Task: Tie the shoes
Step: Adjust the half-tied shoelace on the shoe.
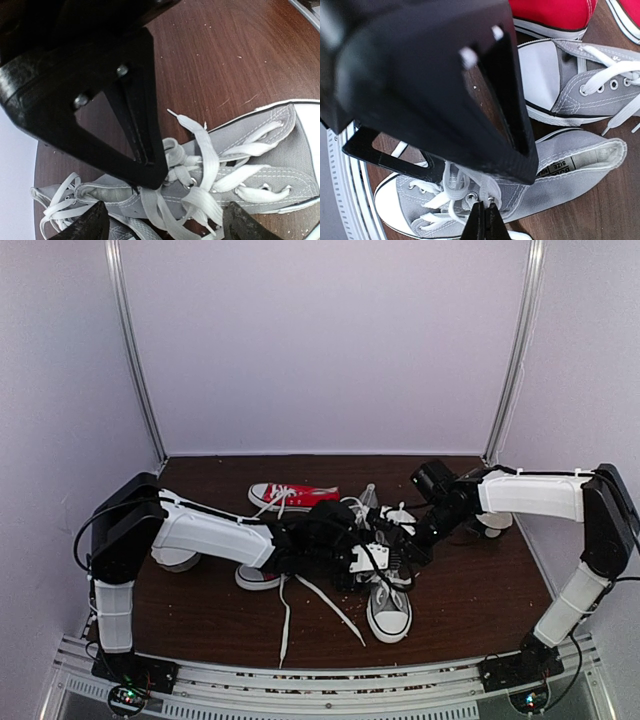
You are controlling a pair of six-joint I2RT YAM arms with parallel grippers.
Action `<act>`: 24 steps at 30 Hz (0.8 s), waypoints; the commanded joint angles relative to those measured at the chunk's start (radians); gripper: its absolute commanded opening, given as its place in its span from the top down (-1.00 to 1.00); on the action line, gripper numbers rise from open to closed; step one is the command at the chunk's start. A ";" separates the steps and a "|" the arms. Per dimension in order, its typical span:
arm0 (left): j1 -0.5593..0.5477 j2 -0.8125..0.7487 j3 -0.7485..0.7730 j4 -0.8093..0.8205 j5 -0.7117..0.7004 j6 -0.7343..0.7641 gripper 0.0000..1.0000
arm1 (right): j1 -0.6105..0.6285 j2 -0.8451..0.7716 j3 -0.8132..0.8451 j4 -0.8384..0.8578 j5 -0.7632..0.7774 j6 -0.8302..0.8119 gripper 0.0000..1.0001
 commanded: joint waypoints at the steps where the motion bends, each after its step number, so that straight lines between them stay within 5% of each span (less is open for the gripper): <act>1: 0.006 0.030 0.040 0.009 0.037 0.012 -0.62 | 0.005 -0.044 -0.009 -0.010 -0.018 0.015 1.00; 11: 0.006 0.057 0.066 0.006 0.054 0.025 -0.42 | 0.005 -0.053 -0.011 -0.025 -0.030 0.009 1.00; 24: 0.006 0.073 0.071 0.038 0.053 0.018 0.25 | 0.005 -0.060 -0.020 -0.032 -0.042 0.011 1.00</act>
